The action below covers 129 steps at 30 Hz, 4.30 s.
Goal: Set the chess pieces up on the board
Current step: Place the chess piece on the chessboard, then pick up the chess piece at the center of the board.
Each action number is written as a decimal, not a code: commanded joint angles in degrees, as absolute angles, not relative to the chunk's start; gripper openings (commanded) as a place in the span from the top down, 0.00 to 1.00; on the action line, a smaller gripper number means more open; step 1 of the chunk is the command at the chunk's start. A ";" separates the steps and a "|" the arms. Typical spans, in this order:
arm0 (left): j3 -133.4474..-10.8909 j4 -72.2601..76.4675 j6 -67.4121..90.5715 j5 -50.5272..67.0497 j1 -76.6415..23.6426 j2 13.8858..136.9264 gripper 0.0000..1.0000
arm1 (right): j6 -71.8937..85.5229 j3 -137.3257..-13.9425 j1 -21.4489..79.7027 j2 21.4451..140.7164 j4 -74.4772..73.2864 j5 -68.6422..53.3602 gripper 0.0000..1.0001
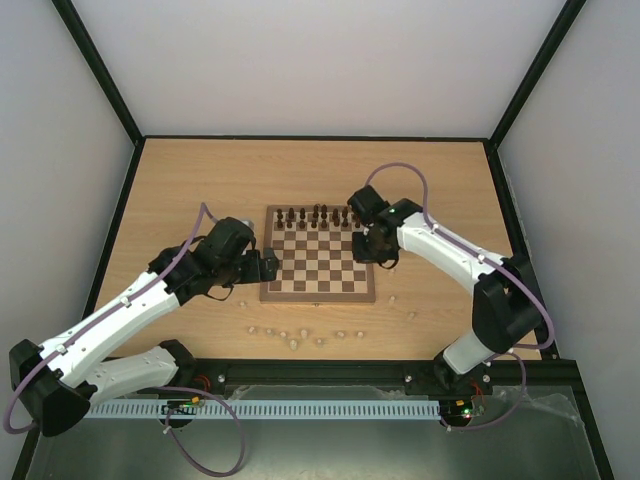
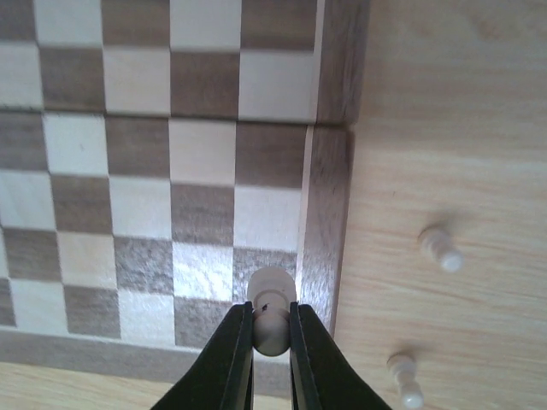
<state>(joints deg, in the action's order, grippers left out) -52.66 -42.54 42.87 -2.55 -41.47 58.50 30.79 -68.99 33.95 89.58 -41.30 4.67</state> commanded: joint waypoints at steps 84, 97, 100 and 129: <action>-56.97 -44.83 44.00 -5.20 -39.50 64.37 0.01 | 40.42 -53.04 40.50 60.67 -39.64 2.59 0.05; -61.66 -40.34 40.06 -3.65 -38.63 75.11 0.01 | 37.82 -52.11 40.50 54.94 -43.48 1.10 0.00; -59.44 -40.70 38.65 -1.68 -37.41 74.53 0.01 | 40.11 -52.01 40.47 54.43 -44.05 3.80 0.00; -56.33 -48.37 37.02 0.68 -33.37 60.31 0.01 | 29.30 -56.75 24.46 80.71 -44.57 3.97 0.36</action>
<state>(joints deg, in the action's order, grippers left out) -55.99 -46.94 38.89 0.19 -34.04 60.88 32.95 -55.51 25.43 76.88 -44.25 6.63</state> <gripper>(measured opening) 0.991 0.679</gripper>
